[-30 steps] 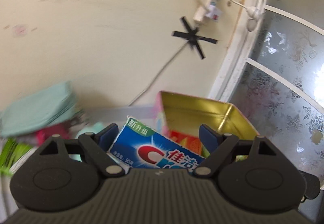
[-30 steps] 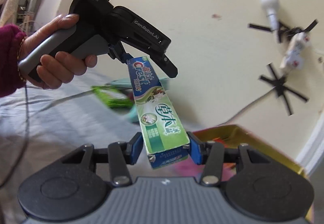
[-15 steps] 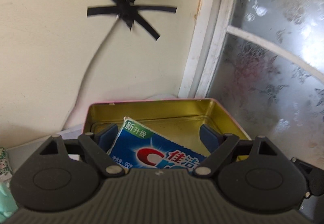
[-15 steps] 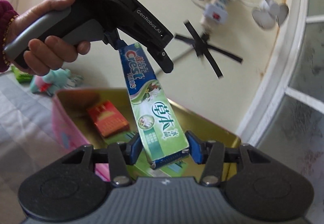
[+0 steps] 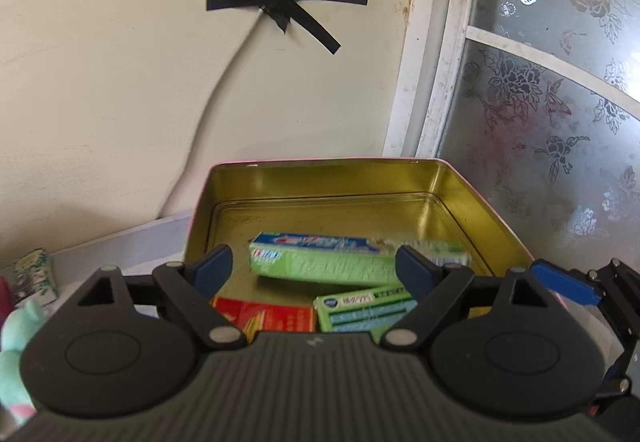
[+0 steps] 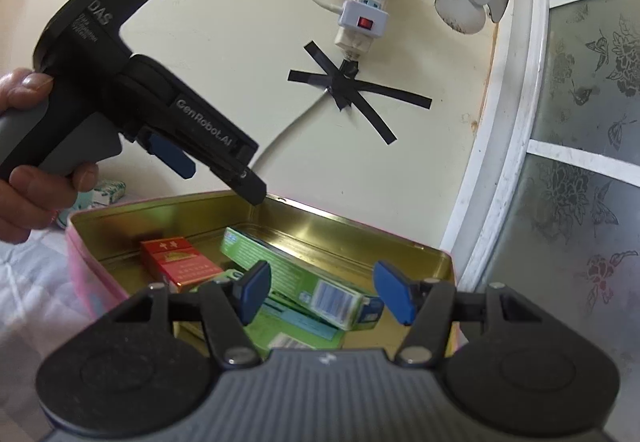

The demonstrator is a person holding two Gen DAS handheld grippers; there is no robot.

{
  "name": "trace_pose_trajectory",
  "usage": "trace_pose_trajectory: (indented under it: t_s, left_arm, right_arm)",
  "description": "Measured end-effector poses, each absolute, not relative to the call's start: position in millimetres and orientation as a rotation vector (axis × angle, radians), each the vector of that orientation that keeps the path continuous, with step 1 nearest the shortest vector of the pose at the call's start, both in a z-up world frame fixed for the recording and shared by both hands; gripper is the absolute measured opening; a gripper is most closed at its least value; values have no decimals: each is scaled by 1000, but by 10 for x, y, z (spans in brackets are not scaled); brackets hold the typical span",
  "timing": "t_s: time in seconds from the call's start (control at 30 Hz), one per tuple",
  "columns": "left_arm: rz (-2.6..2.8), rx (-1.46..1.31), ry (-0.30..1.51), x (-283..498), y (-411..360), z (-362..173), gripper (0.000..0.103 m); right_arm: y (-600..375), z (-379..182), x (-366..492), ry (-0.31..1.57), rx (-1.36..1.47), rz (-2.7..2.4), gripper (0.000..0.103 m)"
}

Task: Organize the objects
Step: 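Withdraw the right tool from the tin toward the teal pouch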

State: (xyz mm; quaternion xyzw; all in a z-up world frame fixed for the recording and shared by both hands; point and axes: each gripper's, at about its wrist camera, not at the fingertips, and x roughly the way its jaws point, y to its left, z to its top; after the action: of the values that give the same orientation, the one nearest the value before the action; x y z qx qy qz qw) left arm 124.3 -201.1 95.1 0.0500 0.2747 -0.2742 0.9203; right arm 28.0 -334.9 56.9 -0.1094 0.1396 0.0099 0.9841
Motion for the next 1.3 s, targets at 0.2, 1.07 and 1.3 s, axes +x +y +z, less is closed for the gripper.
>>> trace_pose_trajectory:
  t_s: [0.2, 1.07, 1.3]
  left_arm:
    - [-498, 108, 555, 910, -1614, 928, 91]
    - [13, 15, 672, 551, 679, 212, 91]
    - [97, -206, 668, 602, 1323, 101, 92]
  right_arm:
    - [-3262, 637, 78, 285, -120, 50, 58]
    - [-1425, 509, 122, 442, -135, 390, 64]
    - [-1023, 634, 590, 499, -56, 514, 64]
